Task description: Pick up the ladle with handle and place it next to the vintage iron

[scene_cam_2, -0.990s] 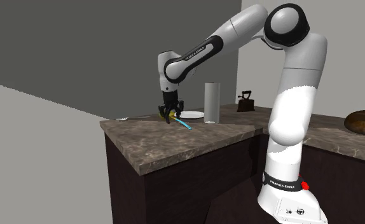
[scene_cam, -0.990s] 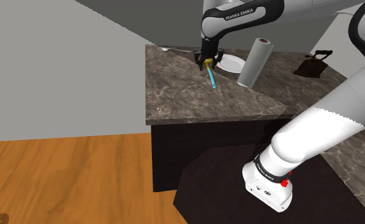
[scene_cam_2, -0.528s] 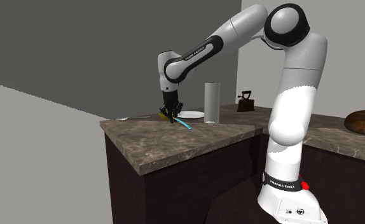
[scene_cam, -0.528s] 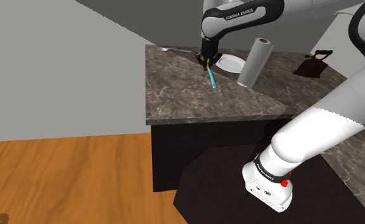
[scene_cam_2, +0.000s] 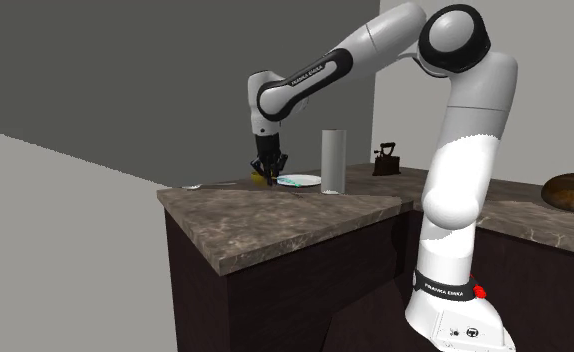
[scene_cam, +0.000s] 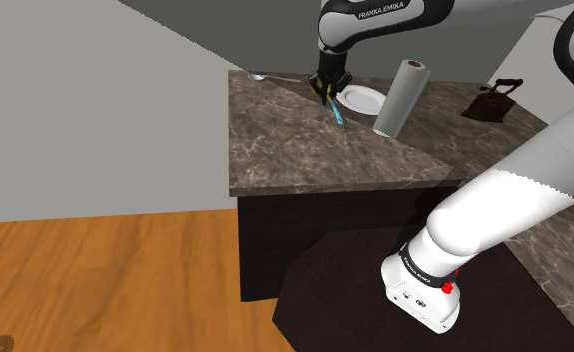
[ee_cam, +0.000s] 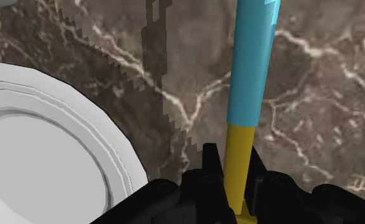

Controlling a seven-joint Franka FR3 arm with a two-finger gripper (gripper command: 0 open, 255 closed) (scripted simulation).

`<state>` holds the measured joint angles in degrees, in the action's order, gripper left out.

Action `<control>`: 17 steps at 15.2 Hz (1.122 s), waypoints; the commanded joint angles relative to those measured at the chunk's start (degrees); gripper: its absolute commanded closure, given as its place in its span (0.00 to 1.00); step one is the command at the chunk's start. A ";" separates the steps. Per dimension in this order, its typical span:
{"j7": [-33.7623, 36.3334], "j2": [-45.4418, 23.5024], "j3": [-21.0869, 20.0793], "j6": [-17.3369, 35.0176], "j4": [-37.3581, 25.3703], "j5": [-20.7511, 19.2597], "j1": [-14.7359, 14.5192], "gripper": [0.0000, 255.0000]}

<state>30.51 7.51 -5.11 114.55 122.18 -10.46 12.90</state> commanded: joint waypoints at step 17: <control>-2.31 1.81 -0.13 -13.67 -12.02 0.97 -0.16 1.00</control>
<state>28.36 9.38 -5.24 101.75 111.08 -9.52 12.73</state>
